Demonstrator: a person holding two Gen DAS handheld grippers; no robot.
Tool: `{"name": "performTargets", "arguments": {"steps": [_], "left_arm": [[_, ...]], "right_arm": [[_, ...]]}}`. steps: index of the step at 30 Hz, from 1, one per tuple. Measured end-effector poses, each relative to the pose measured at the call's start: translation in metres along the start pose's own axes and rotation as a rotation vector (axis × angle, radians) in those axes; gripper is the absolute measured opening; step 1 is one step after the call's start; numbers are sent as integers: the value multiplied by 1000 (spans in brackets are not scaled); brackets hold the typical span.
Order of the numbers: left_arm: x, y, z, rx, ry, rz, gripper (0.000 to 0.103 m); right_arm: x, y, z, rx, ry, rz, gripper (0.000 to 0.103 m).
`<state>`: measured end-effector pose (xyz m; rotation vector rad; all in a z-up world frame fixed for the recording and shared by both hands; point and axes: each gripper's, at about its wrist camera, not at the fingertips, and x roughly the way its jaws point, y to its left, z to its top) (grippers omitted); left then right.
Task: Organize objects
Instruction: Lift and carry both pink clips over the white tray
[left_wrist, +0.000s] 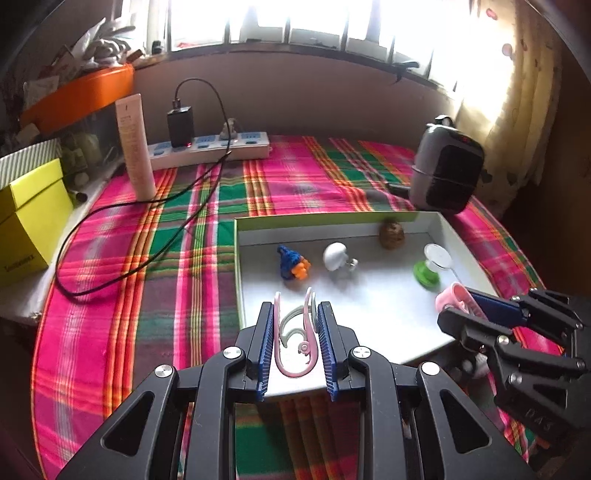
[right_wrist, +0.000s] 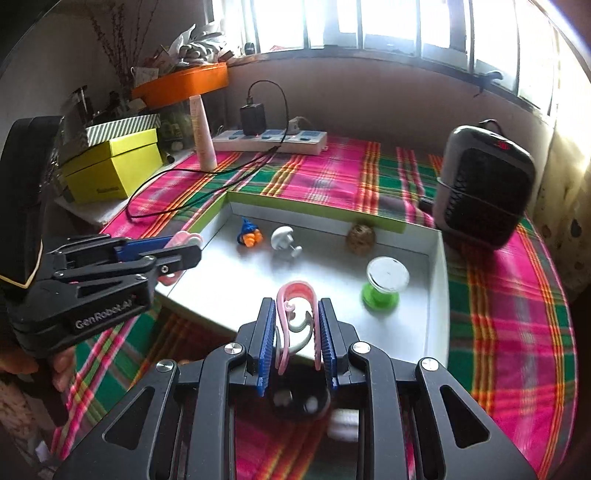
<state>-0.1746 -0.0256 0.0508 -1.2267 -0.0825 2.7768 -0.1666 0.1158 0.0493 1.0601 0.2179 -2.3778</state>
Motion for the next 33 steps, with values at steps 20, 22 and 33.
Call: {"name": "performTargets", "arguments": {"steps": [20,22,33], "left_arm": [[46,-1,17,23,53,-8,22],[49,-1,17,21,56,-7,22],[57,-7,17,48,68,-5,21]], "right_arm": [[63,-17,40,60,84,-37,24],[68,-18,44,55,92,-44,24],[88,-23,55,66,130,-49,24]]}}
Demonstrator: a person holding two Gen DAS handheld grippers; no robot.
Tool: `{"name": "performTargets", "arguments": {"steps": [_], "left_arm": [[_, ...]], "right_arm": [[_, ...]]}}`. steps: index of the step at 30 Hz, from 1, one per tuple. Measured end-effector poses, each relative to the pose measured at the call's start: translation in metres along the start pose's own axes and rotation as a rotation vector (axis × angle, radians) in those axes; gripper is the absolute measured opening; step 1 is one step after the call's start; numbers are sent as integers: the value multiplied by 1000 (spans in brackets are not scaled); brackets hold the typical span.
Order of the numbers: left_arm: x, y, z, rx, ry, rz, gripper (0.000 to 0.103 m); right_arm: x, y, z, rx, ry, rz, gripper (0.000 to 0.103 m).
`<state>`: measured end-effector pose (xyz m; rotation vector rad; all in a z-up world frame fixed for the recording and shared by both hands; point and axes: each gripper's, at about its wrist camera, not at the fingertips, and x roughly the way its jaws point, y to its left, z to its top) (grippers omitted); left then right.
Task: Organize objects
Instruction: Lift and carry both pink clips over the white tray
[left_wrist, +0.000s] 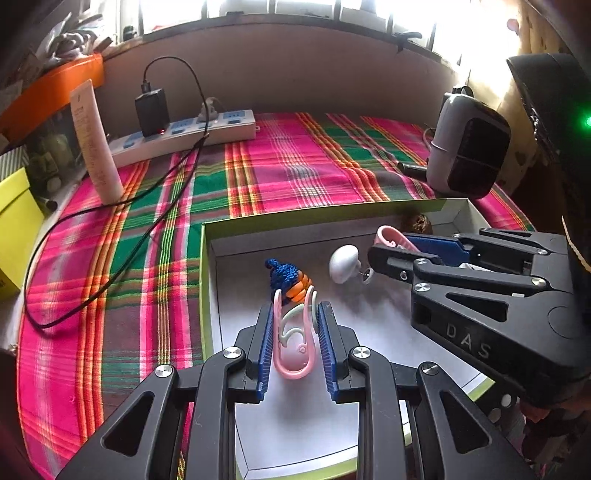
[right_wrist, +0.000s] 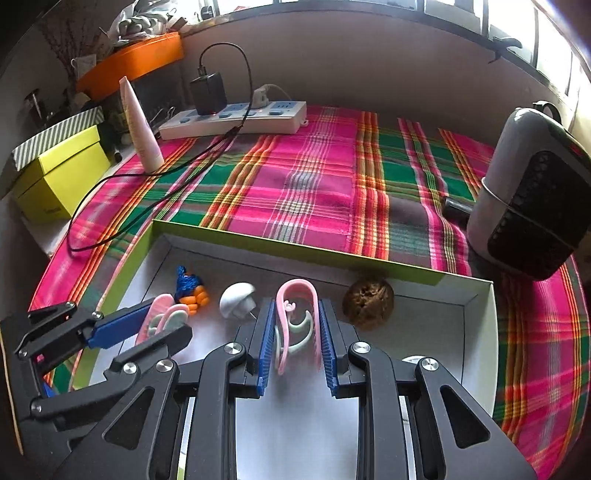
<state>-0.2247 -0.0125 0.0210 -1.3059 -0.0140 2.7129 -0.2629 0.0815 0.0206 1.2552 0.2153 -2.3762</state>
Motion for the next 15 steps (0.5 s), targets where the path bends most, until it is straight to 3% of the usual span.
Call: {"name": "performTargets", "arguments": {"steps": [15], "left_arm": [[3,-2,1,14,-5,17,22]], "right_arm": [[6,-2,4,3,3,-15,24]]}}
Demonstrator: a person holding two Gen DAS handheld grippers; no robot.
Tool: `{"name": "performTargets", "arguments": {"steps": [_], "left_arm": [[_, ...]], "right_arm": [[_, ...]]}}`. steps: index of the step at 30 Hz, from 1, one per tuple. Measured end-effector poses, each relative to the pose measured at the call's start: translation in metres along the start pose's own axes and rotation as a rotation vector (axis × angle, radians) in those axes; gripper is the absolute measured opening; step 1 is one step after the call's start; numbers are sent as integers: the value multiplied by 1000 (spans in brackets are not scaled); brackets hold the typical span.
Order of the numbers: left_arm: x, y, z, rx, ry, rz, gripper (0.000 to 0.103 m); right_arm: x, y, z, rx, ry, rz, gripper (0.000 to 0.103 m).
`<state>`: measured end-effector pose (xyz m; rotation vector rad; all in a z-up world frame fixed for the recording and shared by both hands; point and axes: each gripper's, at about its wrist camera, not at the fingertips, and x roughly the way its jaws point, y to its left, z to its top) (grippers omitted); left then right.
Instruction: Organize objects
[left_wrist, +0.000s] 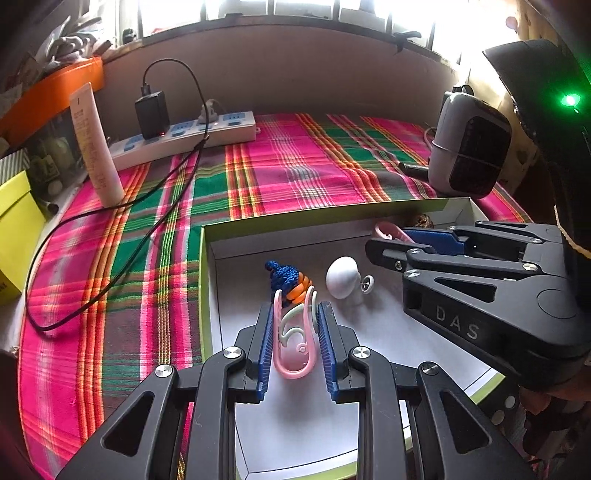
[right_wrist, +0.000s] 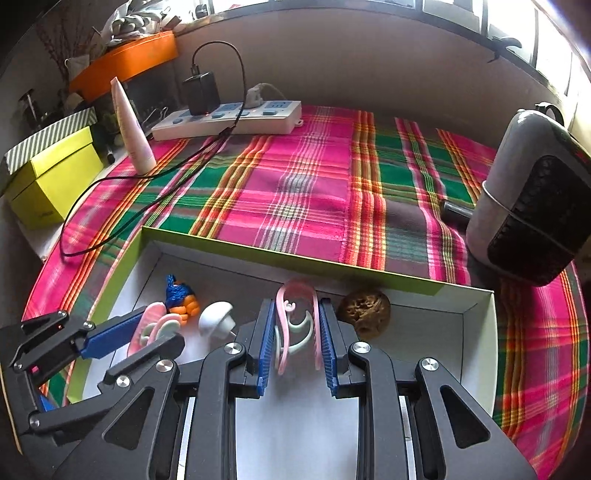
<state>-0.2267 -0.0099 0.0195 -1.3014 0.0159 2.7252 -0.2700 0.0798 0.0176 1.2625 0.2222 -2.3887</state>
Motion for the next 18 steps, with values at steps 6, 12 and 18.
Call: {"name": "performTargets", "arguments": {"steps": [6,12,18], "left_arm": [[0,-1,0,2,0,2,22],[0,0,-1,1,1,1,22],[0,0,0,-3,1,-2,22]], "right_arm": [[5,-1,1,1,17,4,24],[5,0,2,0,21,1,24],[6,-1,2,10,26,2,24]]}}
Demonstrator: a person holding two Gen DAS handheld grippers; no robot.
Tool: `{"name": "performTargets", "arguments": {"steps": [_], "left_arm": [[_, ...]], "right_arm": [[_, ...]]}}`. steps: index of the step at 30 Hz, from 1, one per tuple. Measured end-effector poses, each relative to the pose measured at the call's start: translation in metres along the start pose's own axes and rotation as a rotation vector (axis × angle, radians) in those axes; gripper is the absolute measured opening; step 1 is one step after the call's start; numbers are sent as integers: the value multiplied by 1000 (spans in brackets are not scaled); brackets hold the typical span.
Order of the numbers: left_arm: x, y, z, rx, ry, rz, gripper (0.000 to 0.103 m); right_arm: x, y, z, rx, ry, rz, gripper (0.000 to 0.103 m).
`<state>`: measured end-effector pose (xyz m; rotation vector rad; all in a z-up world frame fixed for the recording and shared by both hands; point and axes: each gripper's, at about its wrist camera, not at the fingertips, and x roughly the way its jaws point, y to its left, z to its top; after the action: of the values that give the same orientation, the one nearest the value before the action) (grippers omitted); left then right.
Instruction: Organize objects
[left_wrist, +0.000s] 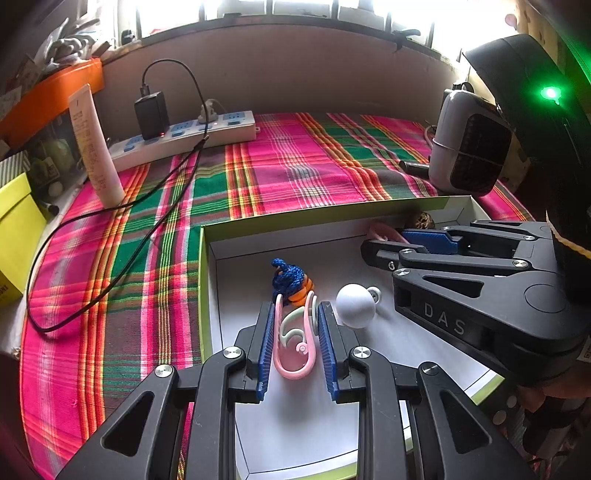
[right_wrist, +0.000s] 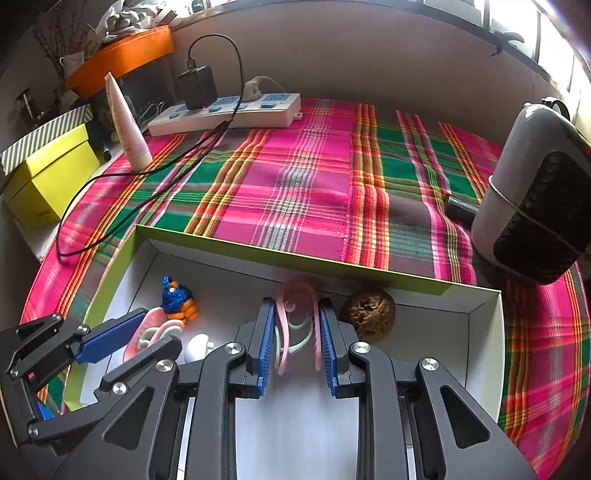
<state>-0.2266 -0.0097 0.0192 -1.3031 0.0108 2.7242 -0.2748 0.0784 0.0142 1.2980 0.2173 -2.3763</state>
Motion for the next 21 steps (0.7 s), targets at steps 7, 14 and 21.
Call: {"name": "performTargets", "arguments": {"steps": [7,14,21], "left_arm": [[0,-1,-1,3,-1,1,23],[-1,0,-1,-3,2,-12,28],[-7,0,-3,-10,-7,-10,32]], "right_arm": [[-1,-2,0,13,3,8,25],[-4,-3,-2,20,-2,7,40],[-10,-5,-5,35,-15,11,40]]}}
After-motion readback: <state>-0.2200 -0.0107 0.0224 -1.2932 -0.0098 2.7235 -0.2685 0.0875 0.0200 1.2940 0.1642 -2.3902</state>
